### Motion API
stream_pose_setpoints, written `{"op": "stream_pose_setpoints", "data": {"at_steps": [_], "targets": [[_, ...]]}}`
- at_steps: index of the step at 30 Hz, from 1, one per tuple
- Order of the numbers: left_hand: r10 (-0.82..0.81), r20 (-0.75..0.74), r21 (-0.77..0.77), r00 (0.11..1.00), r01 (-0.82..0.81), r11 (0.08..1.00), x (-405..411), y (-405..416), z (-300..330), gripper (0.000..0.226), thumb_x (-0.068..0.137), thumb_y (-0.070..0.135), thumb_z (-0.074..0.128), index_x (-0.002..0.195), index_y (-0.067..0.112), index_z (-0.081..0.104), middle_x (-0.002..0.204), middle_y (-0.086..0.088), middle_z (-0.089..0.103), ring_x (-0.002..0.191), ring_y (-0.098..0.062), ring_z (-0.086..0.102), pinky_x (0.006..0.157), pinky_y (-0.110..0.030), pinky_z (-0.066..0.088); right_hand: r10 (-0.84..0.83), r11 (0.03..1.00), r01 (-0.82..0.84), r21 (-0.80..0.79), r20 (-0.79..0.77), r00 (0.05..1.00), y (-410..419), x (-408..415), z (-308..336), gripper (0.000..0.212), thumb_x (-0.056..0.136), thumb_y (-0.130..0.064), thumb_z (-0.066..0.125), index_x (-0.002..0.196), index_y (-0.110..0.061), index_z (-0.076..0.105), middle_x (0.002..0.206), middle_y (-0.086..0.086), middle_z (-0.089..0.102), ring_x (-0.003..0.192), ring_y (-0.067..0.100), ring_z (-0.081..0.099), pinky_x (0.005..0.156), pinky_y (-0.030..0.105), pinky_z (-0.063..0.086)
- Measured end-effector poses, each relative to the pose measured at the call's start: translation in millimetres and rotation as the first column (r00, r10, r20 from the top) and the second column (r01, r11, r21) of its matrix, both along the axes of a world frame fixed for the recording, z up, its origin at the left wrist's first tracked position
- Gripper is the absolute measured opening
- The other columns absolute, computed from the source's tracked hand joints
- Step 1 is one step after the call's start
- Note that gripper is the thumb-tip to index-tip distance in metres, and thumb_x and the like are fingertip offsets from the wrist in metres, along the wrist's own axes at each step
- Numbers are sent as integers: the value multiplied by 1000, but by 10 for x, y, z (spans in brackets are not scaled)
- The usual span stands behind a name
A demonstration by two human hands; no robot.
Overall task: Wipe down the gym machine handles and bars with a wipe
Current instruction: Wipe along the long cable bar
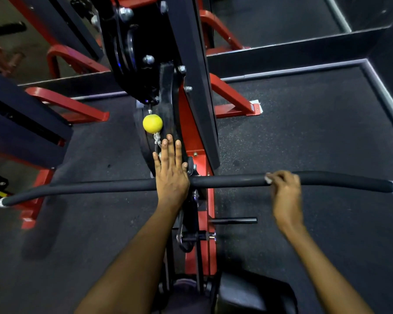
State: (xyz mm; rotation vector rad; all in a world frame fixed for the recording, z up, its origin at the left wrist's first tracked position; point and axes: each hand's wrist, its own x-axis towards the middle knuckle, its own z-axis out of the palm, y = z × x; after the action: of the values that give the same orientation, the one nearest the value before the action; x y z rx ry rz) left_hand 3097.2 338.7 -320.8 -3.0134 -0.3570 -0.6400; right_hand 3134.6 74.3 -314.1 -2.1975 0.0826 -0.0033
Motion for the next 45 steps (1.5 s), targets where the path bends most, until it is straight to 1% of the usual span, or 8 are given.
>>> {"op": "stream_pose_setpoints", "data": {"at_steps": [8,12,17,22,29,35,41,45], "targets": [[103,-116,5,988,-103,995,-20,-67,72,61,101,28,25,153,6,3,161,-12,-9,149,-24,-9,121,-46,-2,404,915,-404,-10,32,914,805,-316,161,21,99,-25,36,95,-12,52,97,2,47,88,21,49,79,38,39],[249,-159,-134,955,-271,953,27,-495,193,66,96,34,31,153,4,16,160,-18,10,149,-33,8,119,-47,2,148,989,-147,-17,65,987,-21,49,11,15,96,-20,47,86,-13,56,90,-1,46,79,16,49,71,30,39],[-105,-293,-187,950,50,981,86,-1172,59,60,92,36,33,145,10,42,154,-10,35,143,-29,29,118,-38,-4,-335,855,400,331,-239,912,-401,296,20,19,90,-11,49,72,-15,48,80,7,46,64,13,41,53,24,33],[-204,-443,-207,873,121,971,141,-1421,-101,53,91,36,33,127,10,62,132,-7,61,126,-26,55,108,-43,19,232,972,-234,-14,-80,969,-50,71,1,17,98,-28,41,86,-19,49,92,-1,46,81,19,49,72,36,36],[-218,-499,-232,838,113,966,91,-1382,-120,62,94,41,18,141,14,49,146,-4,49,139,-24,40,115,-47,23,-342,936,346,68,-60,938,-812,406,-119,21,93,-21,46,72,-19,45,84,4,45,72,16,44,64,33,37],[-216,-547,-224,809,107,969,115,-1402,-63,55,103,41,17,154,21,16,161,2,17,150,-17,5,119,-40,-2,226,947,-211,-242,36,973,-461,145,-147,18,99,-28,41,93,-16,52,93,0,45,80,15,48,72,33,37],[-223,-581,-222,783,111,969,148,-1470,-21,55,102,40,24,149,13,32,155,-3,33,146,-21,24,119,-45,14,-348,919,330,-214,-50,936,-1259,543,-368,9,89,-12,49,83,-16,55,89,6,47,83,20,44,68,27,33],[-391,-521,-312,759,257,915,372,-1743,-58,57,92,40,31,129,7,59,130,-9,61,124,-27,56,105,-53,40,-132,973,142,-181,65,989,-924,375,-378,11,95,-18,48,86,-14,53,82,-3,47,69,9,48,64,24,40]]}}
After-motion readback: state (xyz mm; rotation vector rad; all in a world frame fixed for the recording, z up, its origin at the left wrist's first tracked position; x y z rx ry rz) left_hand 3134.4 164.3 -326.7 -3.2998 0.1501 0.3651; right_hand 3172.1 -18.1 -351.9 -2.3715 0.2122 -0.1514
